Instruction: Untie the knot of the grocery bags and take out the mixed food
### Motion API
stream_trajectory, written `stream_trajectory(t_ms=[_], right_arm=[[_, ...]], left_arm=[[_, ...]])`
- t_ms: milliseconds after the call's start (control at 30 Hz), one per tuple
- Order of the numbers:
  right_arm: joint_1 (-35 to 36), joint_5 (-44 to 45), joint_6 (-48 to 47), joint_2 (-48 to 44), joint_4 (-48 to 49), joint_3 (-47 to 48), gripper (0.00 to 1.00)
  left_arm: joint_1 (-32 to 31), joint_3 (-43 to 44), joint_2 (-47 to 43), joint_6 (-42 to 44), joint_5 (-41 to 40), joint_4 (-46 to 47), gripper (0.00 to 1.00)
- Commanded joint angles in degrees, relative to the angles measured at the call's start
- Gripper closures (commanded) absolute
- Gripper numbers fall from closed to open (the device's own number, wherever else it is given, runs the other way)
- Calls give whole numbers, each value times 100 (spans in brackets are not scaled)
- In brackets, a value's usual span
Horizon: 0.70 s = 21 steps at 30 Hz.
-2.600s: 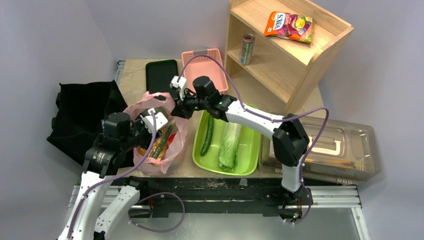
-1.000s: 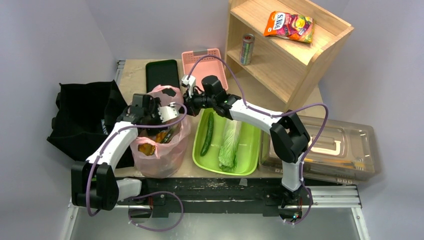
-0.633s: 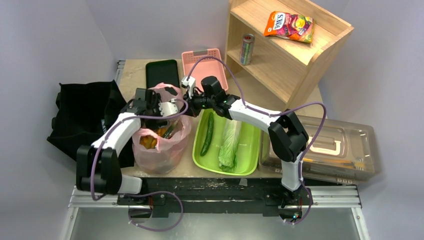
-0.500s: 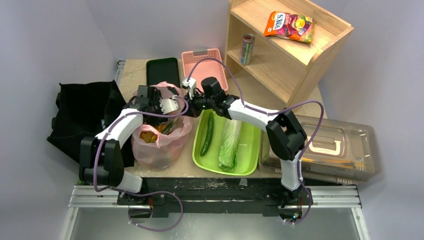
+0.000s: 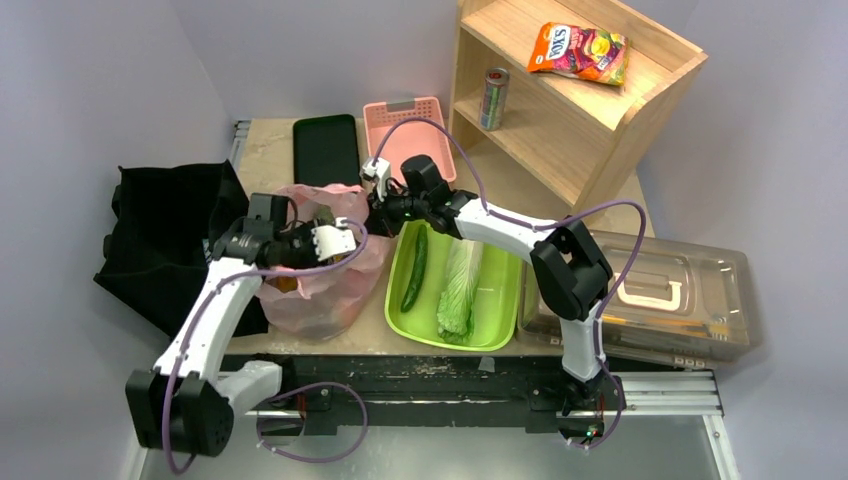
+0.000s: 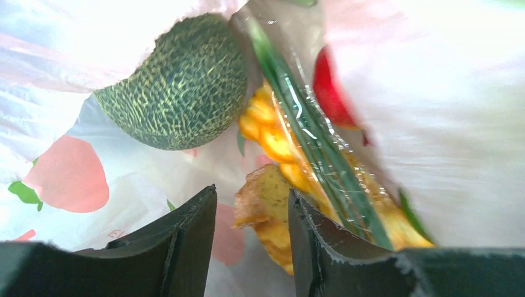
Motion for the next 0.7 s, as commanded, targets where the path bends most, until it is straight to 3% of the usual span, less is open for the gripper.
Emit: stream_trajectory(t_ms=[0, 167, 300, 367, 500, 667], right_arm=[[19, -15, -258, -206, 81, 124, 100], [28, 27, -390, -409, 139, -174, 100], [24, 110, -563, -694, 265, -511, 100], [29, 111, -611, -725, 254, -604, 100], [28, 205, -742, -662, 253, -685, 100], [28, 274, -791, -505, 267, -625, 100]], left_arm=[[85, -207, -559, 353, 939, -747, 55], [79, -515, -1230, 1066, 1387, -1024, 52], [-163, -1022, -1933, 2315, 1528, -1533, 36], [-637, -1354, -2267, 2557, 1460, -1608, 30], [-2330, -1818, -2455, 1539, 701, -1073, 28], [-4214, -1908, -1136, 0, -974, -106, 34]])
